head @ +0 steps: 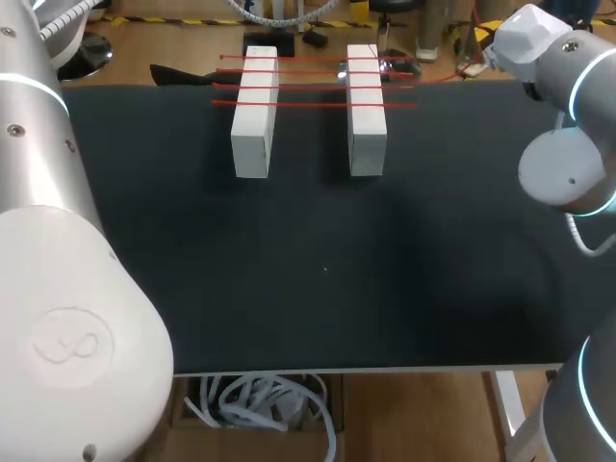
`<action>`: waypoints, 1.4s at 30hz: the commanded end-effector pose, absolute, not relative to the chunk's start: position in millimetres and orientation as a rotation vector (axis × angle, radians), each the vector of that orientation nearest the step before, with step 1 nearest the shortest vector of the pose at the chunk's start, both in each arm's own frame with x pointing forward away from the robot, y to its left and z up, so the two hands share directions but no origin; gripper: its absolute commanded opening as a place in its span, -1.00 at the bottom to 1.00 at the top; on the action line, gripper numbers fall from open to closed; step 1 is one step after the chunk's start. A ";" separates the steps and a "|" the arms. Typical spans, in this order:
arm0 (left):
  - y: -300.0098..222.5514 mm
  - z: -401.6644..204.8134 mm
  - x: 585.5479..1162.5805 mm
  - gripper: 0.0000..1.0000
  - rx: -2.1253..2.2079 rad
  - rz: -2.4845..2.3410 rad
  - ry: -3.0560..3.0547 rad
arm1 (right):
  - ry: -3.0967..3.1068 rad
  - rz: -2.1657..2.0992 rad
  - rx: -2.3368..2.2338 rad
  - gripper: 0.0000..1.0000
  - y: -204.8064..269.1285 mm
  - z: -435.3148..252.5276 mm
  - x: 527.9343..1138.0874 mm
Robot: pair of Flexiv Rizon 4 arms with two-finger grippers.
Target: Grab the tape and strap the tape.
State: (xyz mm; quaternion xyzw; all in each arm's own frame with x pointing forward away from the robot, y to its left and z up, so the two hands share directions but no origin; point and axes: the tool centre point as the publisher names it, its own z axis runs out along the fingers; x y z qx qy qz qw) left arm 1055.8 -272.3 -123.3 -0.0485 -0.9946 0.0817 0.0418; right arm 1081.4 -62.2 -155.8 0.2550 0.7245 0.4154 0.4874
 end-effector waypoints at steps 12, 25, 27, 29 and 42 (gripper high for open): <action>-272.4 -122.7 1056.0 -1.00 -0.147 0.245 -3.043 | 1.845 0.723 0.260 -1.00 -67.7 -132.2 1102.4; -272.4 -122.7 1056.0 -1.00 -0.147 0.245 -3.043 | 1.766 0.594 0.109 -1.00 -28.5 -120.3 1097.0; -272.4 -122.7 1056.0 -1.00 -0.147 0.245 -3.043 | 1.760 0.571 0.131 -1.00 -27.1 -120.8 1097.9; -272.4 -122.7 1056.0 -1.00 -0.147 0.245 -3.043 | 1.746 0.552 0.170 -1.00 -26.2 -122.1 1098.4; -272.4 -122.7 1056.0 -1.00 -0.147 0.245 -3.043 | 1.856 0.510 0.598 -1.00 -16.5 -143.8 1085.6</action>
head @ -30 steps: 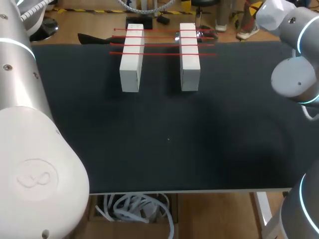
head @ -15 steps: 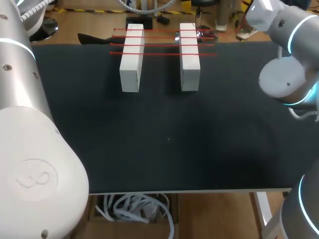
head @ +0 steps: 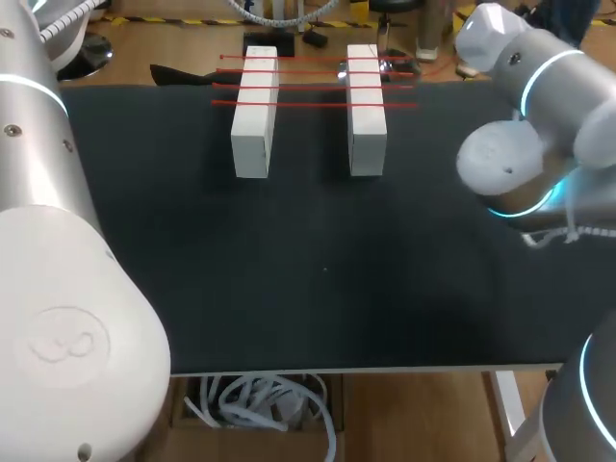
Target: Grab the tape and strap the tape.
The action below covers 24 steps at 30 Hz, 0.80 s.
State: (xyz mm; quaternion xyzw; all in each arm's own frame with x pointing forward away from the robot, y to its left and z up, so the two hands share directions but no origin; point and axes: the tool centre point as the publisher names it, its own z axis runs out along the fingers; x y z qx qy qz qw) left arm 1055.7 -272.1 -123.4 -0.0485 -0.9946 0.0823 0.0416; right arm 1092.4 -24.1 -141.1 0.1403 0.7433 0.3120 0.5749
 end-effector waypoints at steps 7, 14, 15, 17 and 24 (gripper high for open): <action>-272.4 -122.7 1056.0 -1.00 -0.147 0.245 -3.043 | 1.887 0.539 0.735 -1.00 -7.0 -144.1 1075.4; -272.4 -122.7 1056.0 -1.00 -0.147 0.245 -3.043 | 1.856 0.476 0.797 -1.00 -8.4 -142.9 1080.6; -272.4 -122.7 1056.0 -1.00 -0.147 0.245 -3.043 | 1.851 0.473 0.804 -1.00 -8.8 -142.7 1081.1; -272.4 -122.7 1056.0 -1.00 -0.147 0.245 -3.043 | 1.857 0.438 0.814 -1.00 -8.8 -142.3 1081.6; -272.4 -122.7 1056.0 -1.00 -0.147 0.245 -3.043 | 1.920 0.317 0.709 -1.00 -2.9 -142.6 1075.5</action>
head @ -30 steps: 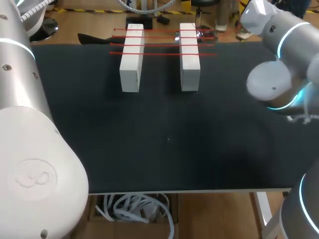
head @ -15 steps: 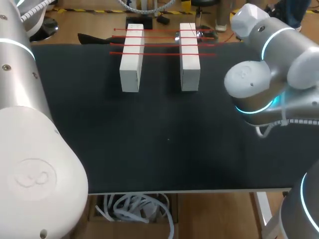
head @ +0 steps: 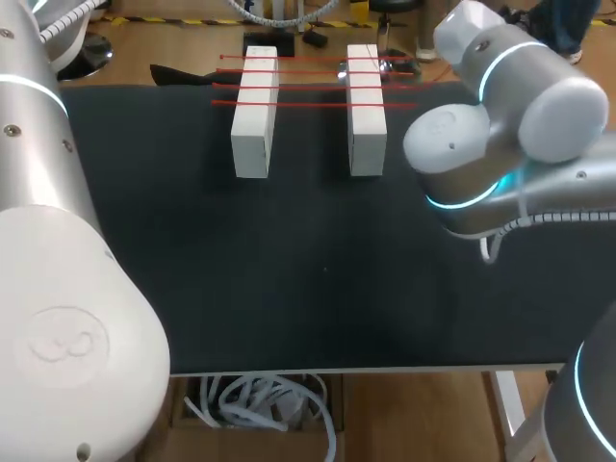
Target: Grab the tape and strap the tape.
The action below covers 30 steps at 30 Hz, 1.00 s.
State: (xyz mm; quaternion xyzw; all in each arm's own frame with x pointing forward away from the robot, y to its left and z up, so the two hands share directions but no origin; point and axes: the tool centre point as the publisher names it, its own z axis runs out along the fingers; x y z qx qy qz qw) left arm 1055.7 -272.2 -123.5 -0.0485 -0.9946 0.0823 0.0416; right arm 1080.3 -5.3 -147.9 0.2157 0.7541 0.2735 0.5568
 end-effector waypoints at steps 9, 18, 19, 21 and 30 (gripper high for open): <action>-272.4 -122.7 1056.0 -1.00 -0.147 0.245 -3.043 | 1.940 0.270 0.645 -1.00 9.2 -137.2 1070.5; -272.4 -122.7 1056.0 -1.00 -0.147 0.245 -3.043 | 1.895 0.147 0.506 -1.00 8.8 -127.3 1076.5; -272.4 -122.7 1056.0 -1.00 -0.147 0.245 -3.043 | 1.892 0.136 0.491 -1.00 9.5 -125.6 1076.4; -272.4 -122.7 1056.0 -1.00 -0.147 0.245 -3.043 | 1.869 0.088 0.389 -1.00 12.3 -121.7 1077.5; -272.4 -122.7 1056.0 -1.00 -0.147 0.245 -3.043 | 1.882 0.065 0.307 -1.00 28.7 -126.1 1072.5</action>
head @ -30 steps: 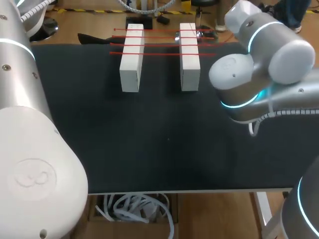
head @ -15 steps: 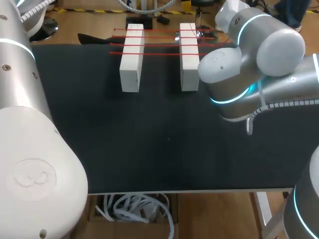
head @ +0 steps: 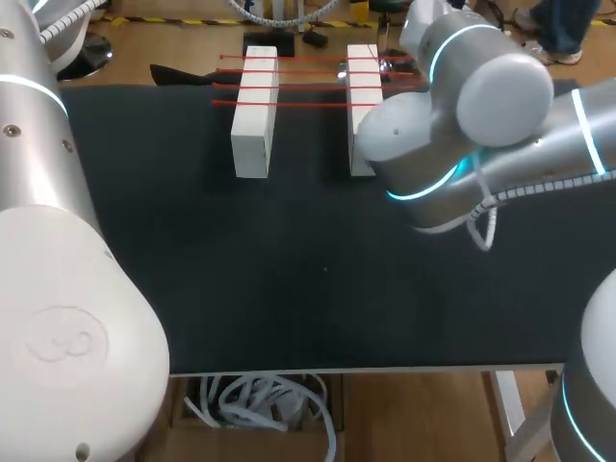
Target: Grab the tape and strap the tape.
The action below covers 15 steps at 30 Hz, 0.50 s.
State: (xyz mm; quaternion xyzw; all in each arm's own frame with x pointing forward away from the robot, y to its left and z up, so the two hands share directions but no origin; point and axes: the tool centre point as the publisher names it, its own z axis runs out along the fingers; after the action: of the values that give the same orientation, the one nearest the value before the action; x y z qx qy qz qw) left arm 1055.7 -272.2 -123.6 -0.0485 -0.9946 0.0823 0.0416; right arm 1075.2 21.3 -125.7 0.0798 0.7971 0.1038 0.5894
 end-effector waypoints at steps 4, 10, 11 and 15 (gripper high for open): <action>-272.4 -122.7 1056.0 -1.00 -0.147 0.245 -3.043 | 1.887 0.063 0.306 -1.00 31.7 -128.0 1071.8; -272.4 -122.7 1056.0 -1.00 -0.147 0.245 -3.043 | 1.889 0.052 0.284 -1.00 38.1 -130.5 1071.0; -272.4 -122.7 1056.0 -1.00 -0.147 0.245 -3.043 | 1.888 0.047 0.271 -1.00 38.5 -131.1 1071.4; -272.4 -122.7 1056.0 -1.00 -0.147 0.245 -3.043 | 1.892 0.044 0.251 -1.00 44.2 -132.5 1071.7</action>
State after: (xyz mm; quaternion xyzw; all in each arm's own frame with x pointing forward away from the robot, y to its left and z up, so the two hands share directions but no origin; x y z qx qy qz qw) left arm 1055.7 -272.2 -123.6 -0.0485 -0.9945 0.0824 0.0416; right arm 1071.3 38.6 -133.8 0.0812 0.8051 0.0590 0.5845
